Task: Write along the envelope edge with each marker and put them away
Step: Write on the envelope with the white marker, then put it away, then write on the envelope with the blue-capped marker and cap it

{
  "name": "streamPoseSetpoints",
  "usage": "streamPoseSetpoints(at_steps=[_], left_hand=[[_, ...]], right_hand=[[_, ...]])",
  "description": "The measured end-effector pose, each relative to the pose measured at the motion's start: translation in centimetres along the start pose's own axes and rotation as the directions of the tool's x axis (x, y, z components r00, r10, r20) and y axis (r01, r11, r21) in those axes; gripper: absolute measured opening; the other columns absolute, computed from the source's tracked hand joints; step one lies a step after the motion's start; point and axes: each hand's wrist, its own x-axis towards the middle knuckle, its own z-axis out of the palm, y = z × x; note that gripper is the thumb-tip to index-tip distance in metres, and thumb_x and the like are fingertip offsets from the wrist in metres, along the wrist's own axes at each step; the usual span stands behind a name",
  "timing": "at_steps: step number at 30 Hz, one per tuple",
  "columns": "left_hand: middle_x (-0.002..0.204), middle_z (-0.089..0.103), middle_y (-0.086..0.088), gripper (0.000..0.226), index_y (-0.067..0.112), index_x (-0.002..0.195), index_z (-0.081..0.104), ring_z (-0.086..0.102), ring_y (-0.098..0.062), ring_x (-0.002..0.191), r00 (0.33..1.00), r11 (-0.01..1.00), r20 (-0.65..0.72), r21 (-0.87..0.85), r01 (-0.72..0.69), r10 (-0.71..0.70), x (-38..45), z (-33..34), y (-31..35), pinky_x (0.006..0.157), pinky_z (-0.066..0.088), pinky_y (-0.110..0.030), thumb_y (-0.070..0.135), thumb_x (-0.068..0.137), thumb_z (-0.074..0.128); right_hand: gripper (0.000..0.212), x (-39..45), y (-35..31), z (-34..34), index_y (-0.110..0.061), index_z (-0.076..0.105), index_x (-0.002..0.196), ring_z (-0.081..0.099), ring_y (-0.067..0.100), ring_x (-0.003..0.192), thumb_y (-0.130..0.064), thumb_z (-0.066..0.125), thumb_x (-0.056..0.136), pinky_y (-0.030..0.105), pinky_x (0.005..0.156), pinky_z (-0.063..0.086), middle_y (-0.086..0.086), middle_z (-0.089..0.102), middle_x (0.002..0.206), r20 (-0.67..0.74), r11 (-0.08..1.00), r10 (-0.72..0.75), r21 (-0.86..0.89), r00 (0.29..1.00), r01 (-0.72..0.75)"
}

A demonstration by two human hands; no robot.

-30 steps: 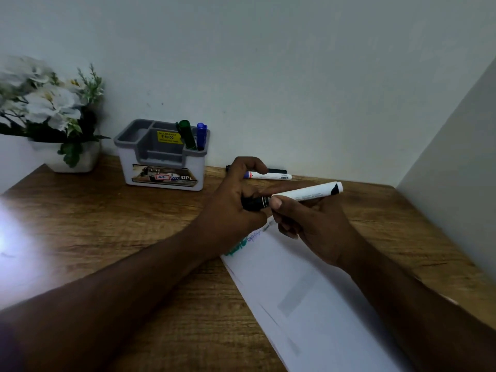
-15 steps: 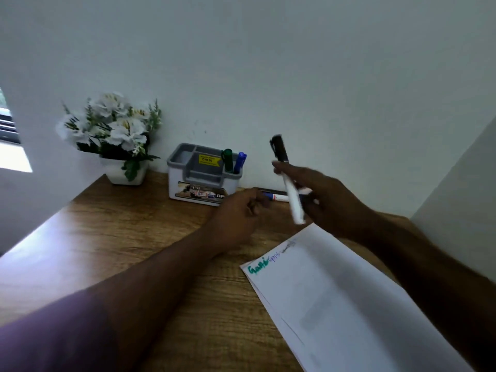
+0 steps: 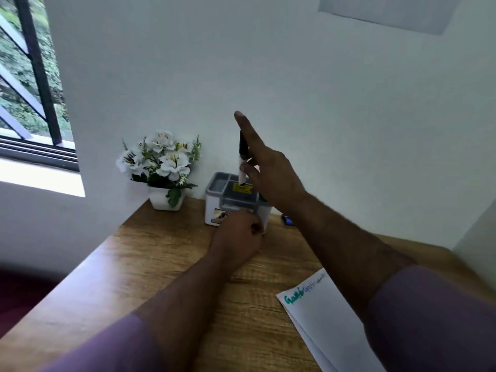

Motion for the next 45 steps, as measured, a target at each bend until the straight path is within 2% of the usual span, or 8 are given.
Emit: streamPoseSetpoints(at_steps=[5, 8, 13, 21, 31, 37, 41, 45], left_hand=[[0.088, 0.073, -0.002, 0.017, 0.016, 0.084, 0.076, 0.065, -0.017, 0.079, 0.999, 0.999, -0.027, 0.012, 0.03, -0.029, 0.2, 0.2, 0.0, 0.069, 0.053, -0.03, 0.018, 0.076, 0.061], [0.087, 0.074, -0.003, 0.017, 0.016, 0.084, 0.076, 0.065, -0.017, 0.079, 0.997, 0.999, -0.062, 0.021, 0.043, -0.042, 0.2, 0.5, 0.1, 0.068, 0.051, -0.027, 0.019, 0.077, 0.061], [0.097, 0.074, -0.004, 0.022, 0.015, 0.095, 0.076, 0.065, -0.016, 0.088, 0.999, 0.999, -0.034, 0.014, -0.03, 0.031, 0.2, 1.0, 0.9, 0.077, 0.048, -0.025, 0.018, 0.081, 0.058], [0.11, 0.072, 0.001, 0.028, 0.018, 0.109, 0.071, 0.062, -0.011, 0.101, 0.983, 0.989, 0.116, -0.047, -0.138, 0.143, 0.1, 2.1, 2.0, 0.088, 0.044, -0.019, 0.016, 0.087, 0.055], [0.131, 0.059, -0.001, 0.052, 0.029, 0.14, 0.043, 0.059, -0.016, 0.108, 0.986, 0.985, 0.049, -0.077, -0.154, 0.158, -0.2, 2.6, 3.2, 0.094, 0.043, -0.026, 0.041, 0.091, 0.056], [0.113, 0.07, -0.01, 0.035, 0.011, 0.125, 0.06, 0.063, -0.019, 0.097, 0.927, 0.926, 0.015, -0.042, -0.374, 0.375, -0.9, 3.0, 4.5, 0.082, 0.037, -0.016, 0.015, 0.091, 0.059], [0.096, 0.07, -0.004, 0.034, 0.01, 0.123, 0.062, 0.056, -0.008, 0.076, 0.921, 0.92, -0.038, -0.047, -0.388, 0.387, -0.8, 2.2, 4.3, 0.07, 0.035, -0.004, 0.008, 0.089, 0.062], [0.082, 0.064, 0.009, 0.033, 0.019, 0.114, 0.064, 0.058, -0.003, 0.069, 0.963, 0.942, -0.035, -0.202, -0.268, 0.266, -0.7, 1.9, 4.4, 0.058, 0.042, -0.01, 0.041, 0.093, 0.05]], right_hand=[[0.062, 0.7, 1.4, 1.3, -0.034, 0.03, 0.148, 0.06, 0.03, 0.111, -0.025, 0.057, 0.093, 0.042, 0.089, 0.05, 0.011, 0.063, 0.125, 0.152, 0.978, 0.091, -0.2, 0.984, -0.06], [0.05, 0.5, 1.4, 0.4, -0.026, 0.047, 0.14, 0.048, 0.024, 0.131, -0.026, 0.061, 0.092, 0.038, 0.107, 0.039, 0.009, 0.049, 0.145, 0.054, 0.999, 0.051, -0.005, 0.997, -0.051], [0.019, -2.4, 5.4, -3.7, -0.012, 0.074, 0.105, 0.065, 0.004, 0.087, -0.011, 0.065, 0.088, 0.007, 0.075, 0.045, 0.002, 0.074, 0.104, -0.205, 0.98, 0.19, 0.103, 0.96, -0.172], [0.035, -10.6, 13.6, -2.8, -0.022, 0.062, 0.124, 0.057, 0.023, 0.107, -0.018, 0.06, 0.089, 0.036, 0.09, 0.048, 0.006, 0.062, 0.12, 0.391, 0.804, 0.568, -0.452, 0.724, -0.387], [0.024, -13.1, 11.7, -3.4, -0.011, 0.059, 0.116, 0.061, 0.026, 0.087, -0.02, 0.05, 0.096, 0.035, 0.078, 0.046, 0.012, 0.067, 0.103, 0.259, 0.972, 0.133, -0.225, 0.957, -0.074], [0.042, -15.4, 9.2, -5.1, -0.01, 0.07, 0.094, 0.061, 0.025, 0.063, -0.045, 0.047, 0.09, 0.031, 0.055, 0.046, 0.007, 0.067, 0.074, 0.123, 0.894, -0.086, -0.428, 0.989, 0.131], [0.051, -16.6, 9.7, -5.9, -0.02, 0.053, 0.064, 0.056, 0.021, 0.051, -0.065, 0.043, 0.087, 0.028, 0.047, 0.037, -0.003, 0.056, 0.055, 0.007, 0.86, 0.158, -0.493, 0.987, -0.134], [0.022, -16.9, 11.2, -8.2, -0.033, 0.057, 0.071, 0.05, 0.005, 0.059, -0.043, 0.059, 0.09, 0.03, 0.059, 0.037, -0.01, 0.052, 0.062, -0.068, 0.858, 0.514, 0.051, 0.855, -0.511]])
